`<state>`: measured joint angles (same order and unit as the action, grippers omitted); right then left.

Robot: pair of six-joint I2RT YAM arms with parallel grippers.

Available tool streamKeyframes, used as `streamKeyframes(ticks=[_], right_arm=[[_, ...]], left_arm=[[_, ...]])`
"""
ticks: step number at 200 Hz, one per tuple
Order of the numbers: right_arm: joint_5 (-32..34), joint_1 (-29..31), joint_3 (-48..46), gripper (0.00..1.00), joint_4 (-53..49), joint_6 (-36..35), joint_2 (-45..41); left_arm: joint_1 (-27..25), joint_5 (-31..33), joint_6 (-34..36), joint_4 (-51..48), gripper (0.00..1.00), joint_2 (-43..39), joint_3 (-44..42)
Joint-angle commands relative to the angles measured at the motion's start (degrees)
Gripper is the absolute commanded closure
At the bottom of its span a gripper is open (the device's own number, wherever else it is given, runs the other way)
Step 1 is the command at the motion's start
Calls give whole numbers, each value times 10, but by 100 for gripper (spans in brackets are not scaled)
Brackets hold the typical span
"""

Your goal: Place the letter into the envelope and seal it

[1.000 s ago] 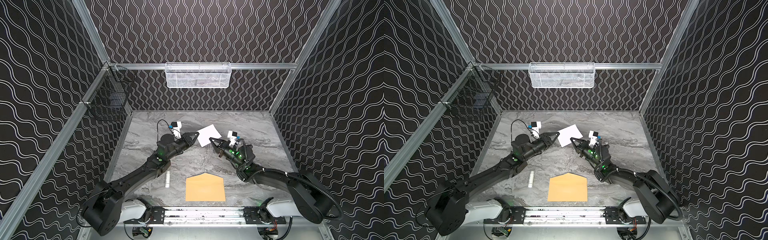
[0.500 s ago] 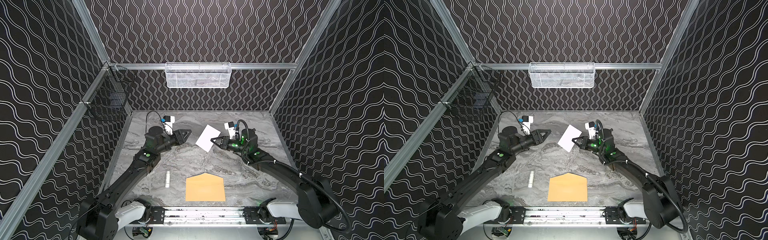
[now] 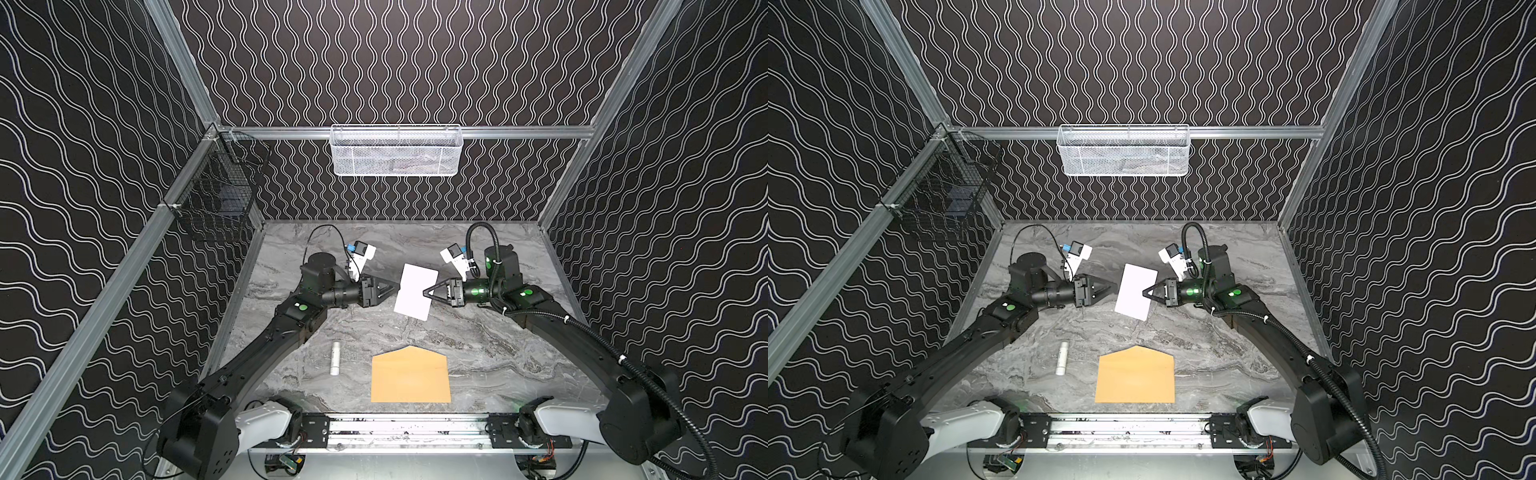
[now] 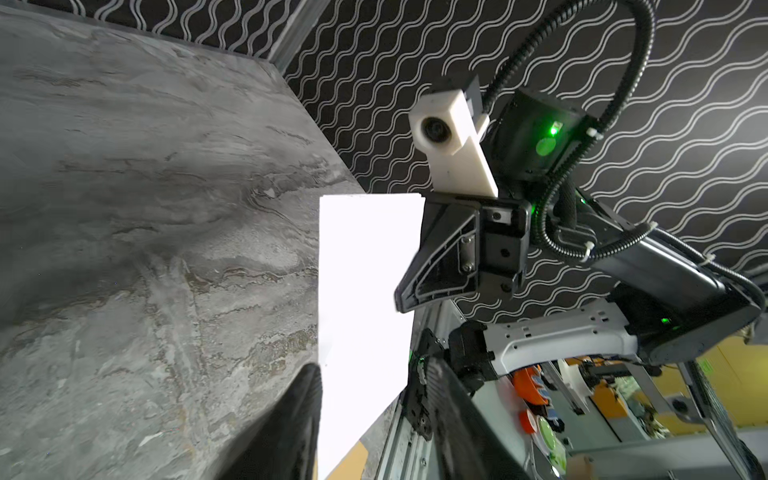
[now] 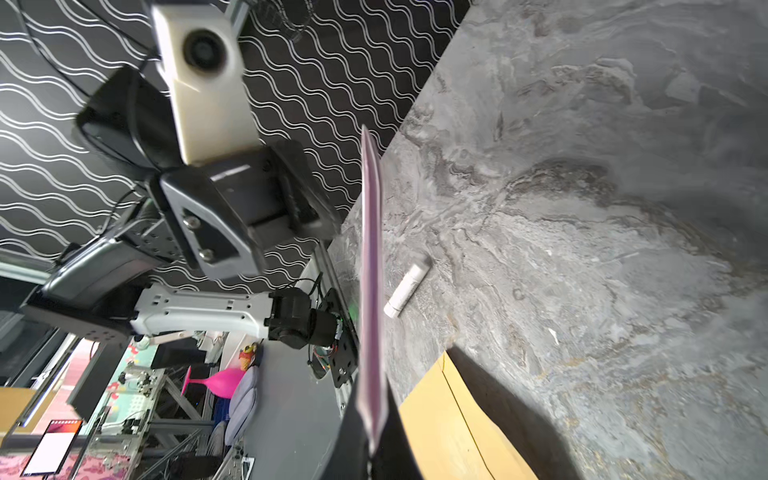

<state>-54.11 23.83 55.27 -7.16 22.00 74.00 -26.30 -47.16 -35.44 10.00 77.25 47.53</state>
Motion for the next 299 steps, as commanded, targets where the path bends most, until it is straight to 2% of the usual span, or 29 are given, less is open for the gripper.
streamKeyframes(ticks=[1, 26, 63, 135, 187, 250, 269, 299], right_arm=[[-31, 0, 15, 100, -17, -10, -2], [-34, 1, 34, 100, -22, -10, -2], [-40, 2, 38, 100, -18, -6, 3], [-25, 2, 51, 100, -80, -41, -16], [-22, 9, 60, 100, -69, -30, -13], [-19, 24, 65, 100, -69, -31, -4], [-17, 24, 65, 100, -71, -33, -6], [-14, 24, 57, 88, -54, -29, -14]], left_arm=[[-12, -22, 12, 48, 55, 6, -3], [-18, -22, 7, 62, 56, 10, -7], [-20, -27, 1, 79, 66, 17, -10], [2, 18, 94, -52, 63, -25, 23], [-27, -7, 46, 29, 63, 0, 14], [-30, 0, 65, 0, 91, -9, 17], [-30, 3, 66, -6, 96, -8, 17], [-30, -2, 53, 10, 100, -8, 13]])
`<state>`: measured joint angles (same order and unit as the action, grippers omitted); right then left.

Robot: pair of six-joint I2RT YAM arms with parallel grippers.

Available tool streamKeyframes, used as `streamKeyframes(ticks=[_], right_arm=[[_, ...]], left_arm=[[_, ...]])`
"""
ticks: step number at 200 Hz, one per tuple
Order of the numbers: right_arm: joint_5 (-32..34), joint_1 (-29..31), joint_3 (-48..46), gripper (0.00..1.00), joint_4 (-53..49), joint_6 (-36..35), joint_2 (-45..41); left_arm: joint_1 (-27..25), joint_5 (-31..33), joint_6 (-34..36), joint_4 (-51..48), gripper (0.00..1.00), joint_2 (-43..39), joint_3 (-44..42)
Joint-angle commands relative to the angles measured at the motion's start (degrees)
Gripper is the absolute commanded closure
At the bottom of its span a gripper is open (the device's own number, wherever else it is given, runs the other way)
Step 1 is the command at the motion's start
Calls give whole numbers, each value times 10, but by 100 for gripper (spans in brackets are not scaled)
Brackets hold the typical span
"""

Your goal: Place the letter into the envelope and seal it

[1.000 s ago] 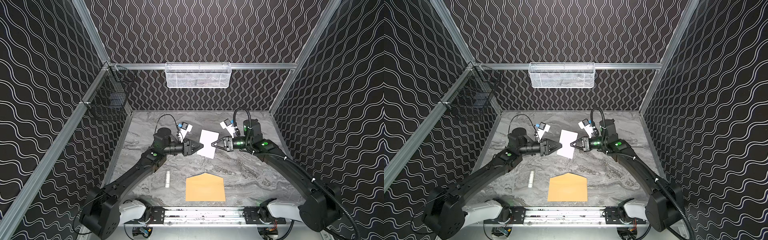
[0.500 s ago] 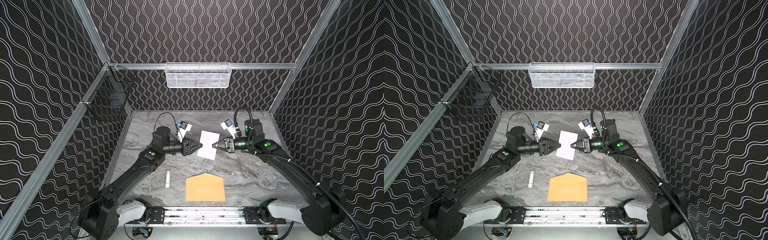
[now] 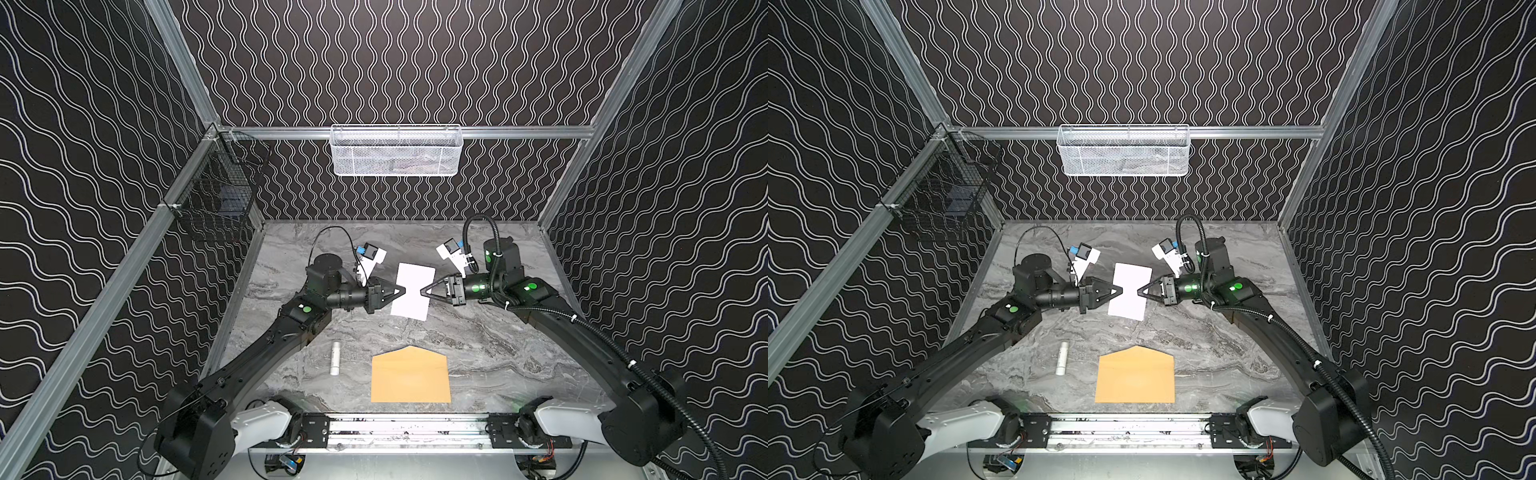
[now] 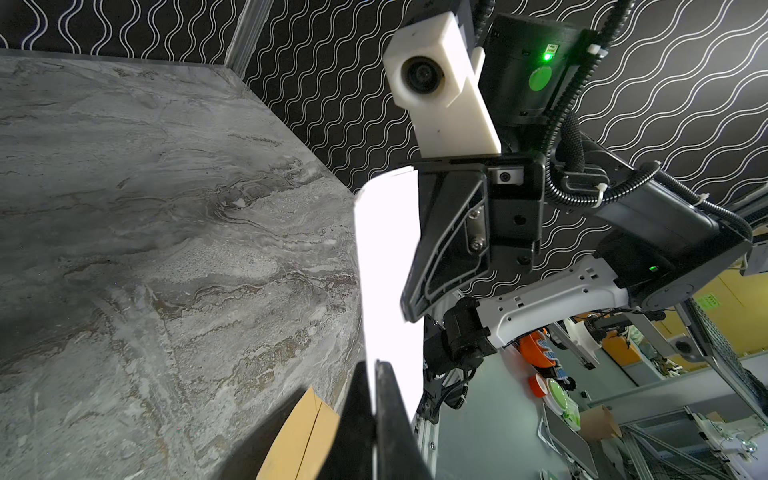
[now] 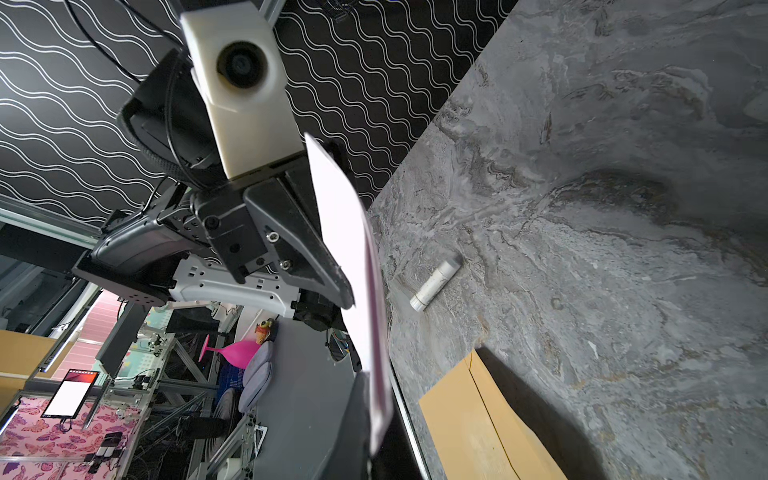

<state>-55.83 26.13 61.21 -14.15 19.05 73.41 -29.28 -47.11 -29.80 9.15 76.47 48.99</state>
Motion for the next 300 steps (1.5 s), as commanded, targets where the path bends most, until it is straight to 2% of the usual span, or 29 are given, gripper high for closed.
streamKeyframes(ticks=[1, 27, 74, 110, 134, 147, 176, 191, 201, 228, 243, 275, 300], right_arm=[[4, 1, -3, 87, 16, 1, -9], [28, -3, -9, 67, 40, 8, -19], [26, -39, -14, 65, 95, 36, -26], [15, -44, -9, 70, 117, 48, -21], [14, -44, -7, 81, 120, 48, -21], [15, -44, -7, 83, 121, 47, -24], [21, -45, -7, 98, 120, 47, -26], [22, -46, -10, 100, 118, 48, -28], [19, -45, -13, 95, 119, 55, -31], [4, -45, -37, 72, 123, 81, -57], [-3, -44, -96, 63, 164, 121, -87], [0, -30, -195, 55, 266, 198, -144], [10, -14, -235, 54, 312, 218, -157]], left_arm=[[0, -2, -4, 20, 100, 0, -2], [0, -14, -16, 31, 100, 3, -3], [0, -17, -28, 47, 100, -6, -14], [0, -20, -38, 61, 100, -10, -21], [0, -21, -39, 58, 100, -13, -21], [0, -21, -38, 57, 100, -16, -20], [0, -25, -46, 66, 100, -15, -21], [0, -28, -55, 77, 100, -15, -24], [0, -33, -67, 91, 100, -14, -27], [0, -34, -104, 135, 100, -11, -33], [1, -30, -142, 190, 100, -9, -48], [1, -24, -198, 268, 100, 2, -63], [2, -28, -234, 323, 100, 16, -68]])
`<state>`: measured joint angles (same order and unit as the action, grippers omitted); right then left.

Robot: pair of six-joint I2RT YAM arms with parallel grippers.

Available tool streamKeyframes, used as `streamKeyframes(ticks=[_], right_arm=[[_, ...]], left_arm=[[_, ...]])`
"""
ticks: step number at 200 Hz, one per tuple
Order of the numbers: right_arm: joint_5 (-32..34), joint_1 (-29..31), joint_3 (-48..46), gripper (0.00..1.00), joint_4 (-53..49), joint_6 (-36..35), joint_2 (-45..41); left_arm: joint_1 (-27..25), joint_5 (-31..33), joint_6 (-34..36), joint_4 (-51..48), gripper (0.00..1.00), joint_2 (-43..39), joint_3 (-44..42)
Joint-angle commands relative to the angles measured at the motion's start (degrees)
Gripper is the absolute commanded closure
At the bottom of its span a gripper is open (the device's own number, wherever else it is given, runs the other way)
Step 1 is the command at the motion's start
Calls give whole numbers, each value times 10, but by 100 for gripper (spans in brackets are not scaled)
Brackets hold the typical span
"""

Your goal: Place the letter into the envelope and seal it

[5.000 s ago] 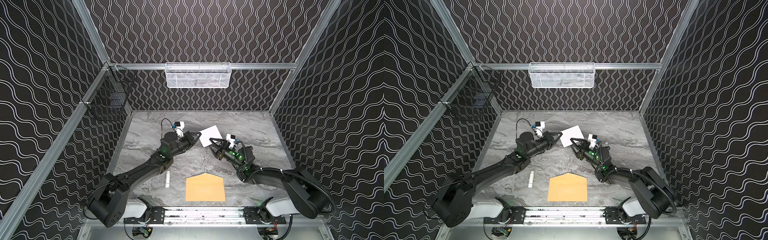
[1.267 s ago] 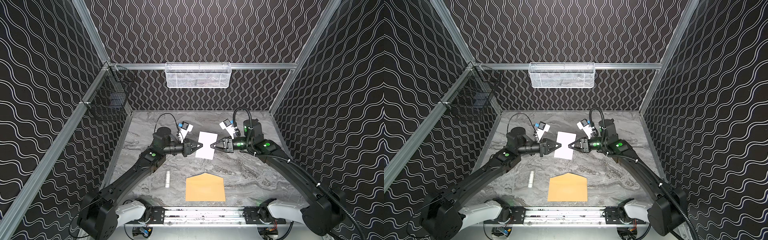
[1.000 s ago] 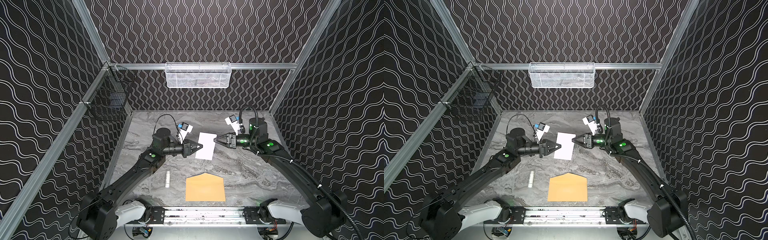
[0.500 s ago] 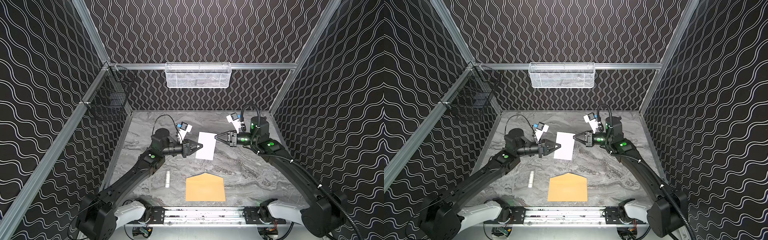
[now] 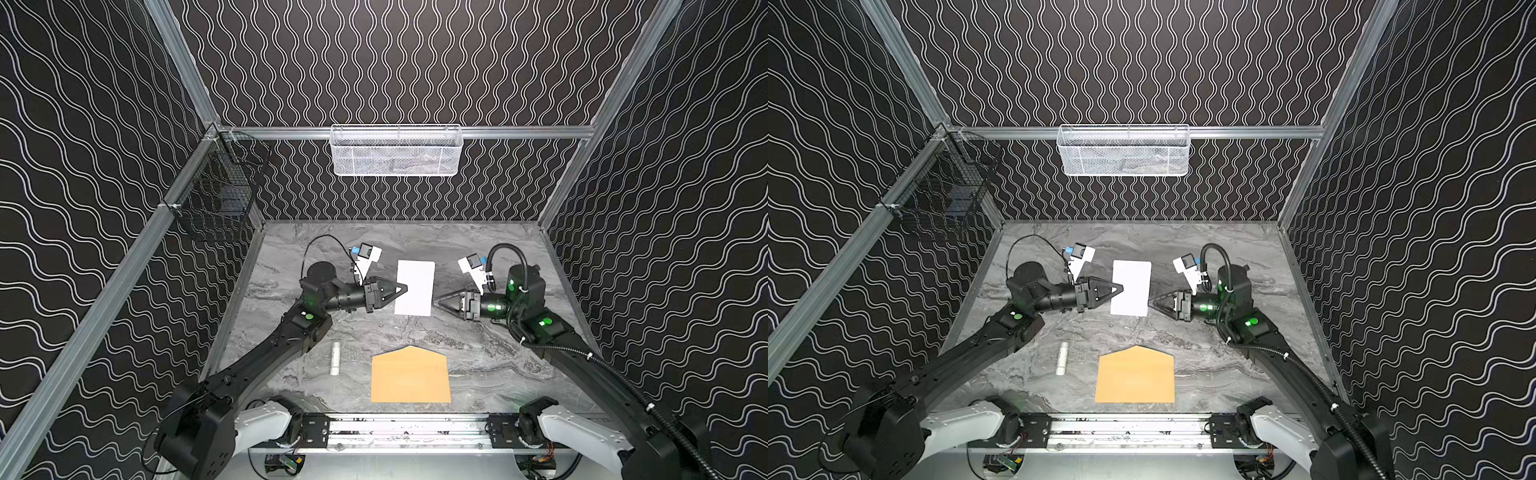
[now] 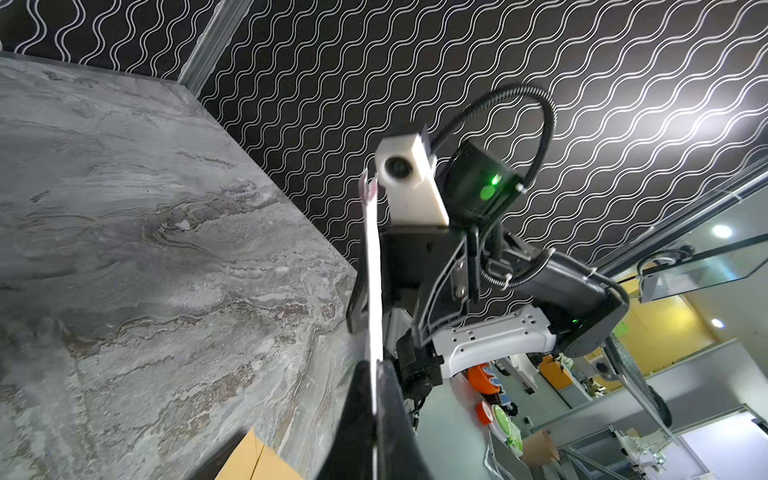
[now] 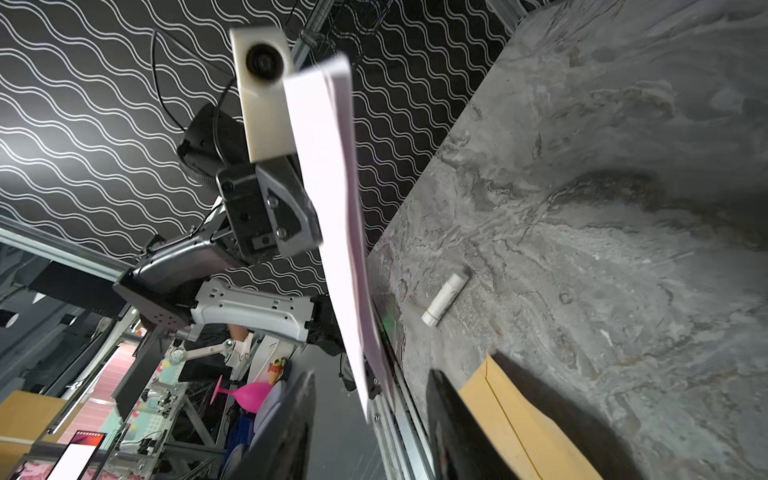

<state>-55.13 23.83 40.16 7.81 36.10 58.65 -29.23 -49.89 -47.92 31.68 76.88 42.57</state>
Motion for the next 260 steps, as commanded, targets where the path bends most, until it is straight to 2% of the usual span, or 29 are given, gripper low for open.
streamKeyframes(ticks=[1, 27, 50, 71, 116, 144, 176, 200, 238, 260], right_arm=[[3, 9, -25, 54, 93, 49, -9], [6, 31, -37, 57, 132, 67, 0], [6, 32, -28, 64, 133, 65, 7], [3, 33, -22, 77, 145, 70, 10], [6, 34, -9, 93, 128, 60, 11], [9, 35, -5, 100, 123, 52, 13], [22, 35, 32, 100, 46, 7, 22], [36, 33, 57, 100, -13, -26, 35], [77, 15, 91, 100, -121, -85, 66], [103, -22, 124, 100, -207, -127, 95]], left_arm=[[1, -1, -54, 100, 100, 13, -4], [1, -2, -85, 152, 100, 28, -14], [1, -2, -90, 161, 100, 32, -17], [1, 5, -78, 146, 100, 26, -18], [1, 8, -69, 132, 100, 18, -22], [1, 10, -61, 118, 100, 16, -22], [1, 15, -45, 91, 100, 12, -18], [4, 15, -17, 44, 79, 5, -5], [39, 21, 19, -54, 51, -6, 11], [45, 49, 65, -172, 39, -17, 40]])
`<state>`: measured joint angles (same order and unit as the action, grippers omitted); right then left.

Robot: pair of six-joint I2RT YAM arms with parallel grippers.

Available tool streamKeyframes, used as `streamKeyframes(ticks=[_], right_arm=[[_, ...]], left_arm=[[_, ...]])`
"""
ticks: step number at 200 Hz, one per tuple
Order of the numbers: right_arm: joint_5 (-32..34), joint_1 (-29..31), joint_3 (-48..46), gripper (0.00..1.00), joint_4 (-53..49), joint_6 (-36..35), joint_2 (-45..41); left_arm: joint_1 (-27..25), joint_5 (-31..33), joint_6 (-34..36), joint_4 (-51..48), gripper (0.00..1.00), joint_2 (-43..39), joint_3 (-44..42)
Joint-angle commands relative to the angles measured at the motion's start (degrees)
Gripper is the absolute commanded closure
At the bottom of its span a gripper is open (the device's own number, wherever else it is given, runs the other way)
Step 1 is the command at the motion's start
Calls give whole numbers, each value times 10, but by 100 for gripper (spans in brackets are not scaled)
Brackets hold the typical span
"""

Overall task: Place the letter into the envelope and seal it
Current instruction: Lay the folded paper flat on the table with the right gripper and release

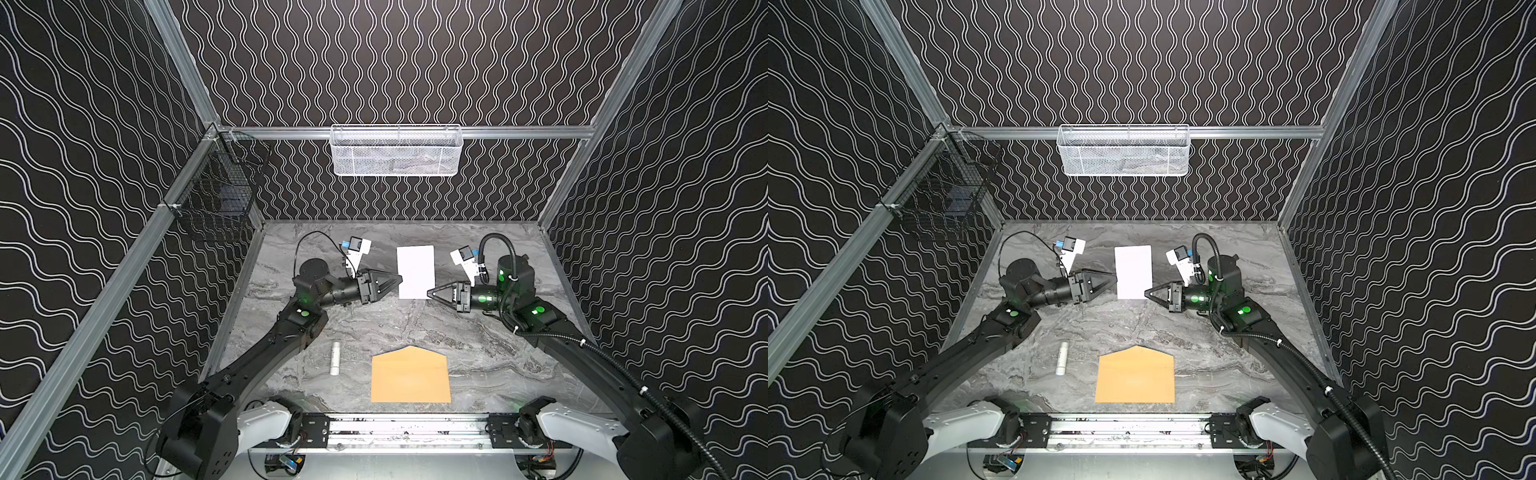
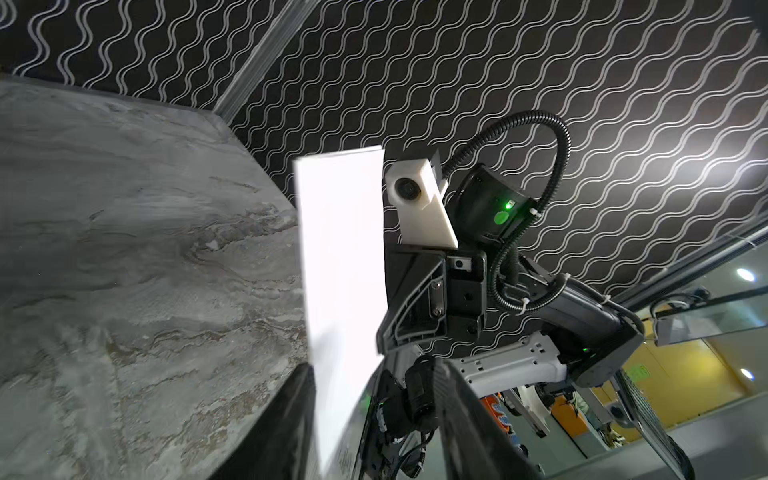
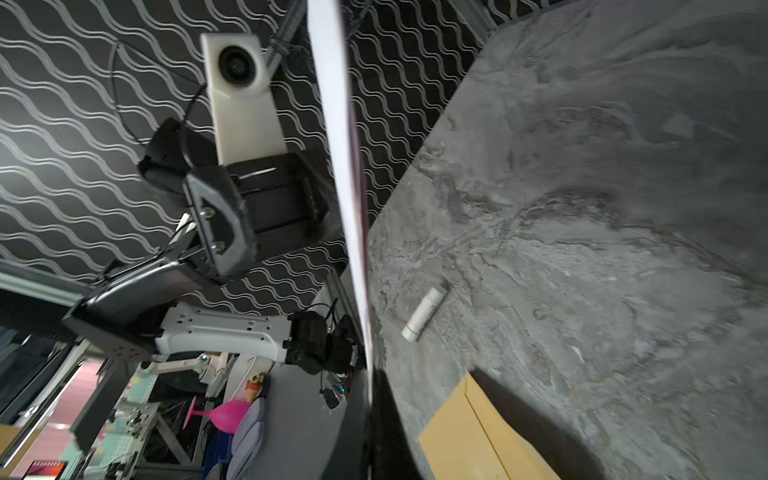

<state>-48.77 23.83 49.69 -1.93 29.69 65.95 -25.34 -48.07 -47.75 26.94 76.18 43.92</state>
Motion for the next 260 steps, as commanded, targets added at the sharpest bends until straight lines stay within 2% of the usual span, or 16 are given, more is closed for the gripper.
streamKeyframes(ticks=[1, 15, 25, 43, 58, 87, 115, 141, 167, 204, 260], right_arm=[[41, -23, 31, 100, -114, -65, 24], [54, -37, 46, 100, -150, -83, 46], [94, -40, 62, 100, -180, -94, 65], [141, -48, 106, 100, -231, -116, 114], [156, -64, 139, 100, -266, -133, 157], [196, -96, 180, 100, -294, -168, 222], [168, -128, 212, 100, -311, -220, 285], [143, -163, 239, 100, -321, -237, 342], [137, -192, 261, 100, -331, -251, 379], [86, -223, 280, 100, -347, -297, 408], [73, -245, 283, 100, -345, -300, 452]], left_arm=[[6, 33, 66, -131, 39, -11, 28], [8, 68, 100, -202, 29, -24, 39], [9, 95, 116, -239, 24, -32, 42], [9, 156, 153, -350, 25, -32, 70], [10, 178, 171, -391, 25, -29, 77], [10, 177, 154, -372, 20, -41, 49], [10, 179, 180, -385, 12, -42, 43], [9, 178, 190, -409, 2, -30, 45], [9, 169, 181, -392, 1, -23, 31], [10, 172, 165, -376, 1, -7, 19], [9, 153, 136, -333, 1, -2, -1]])
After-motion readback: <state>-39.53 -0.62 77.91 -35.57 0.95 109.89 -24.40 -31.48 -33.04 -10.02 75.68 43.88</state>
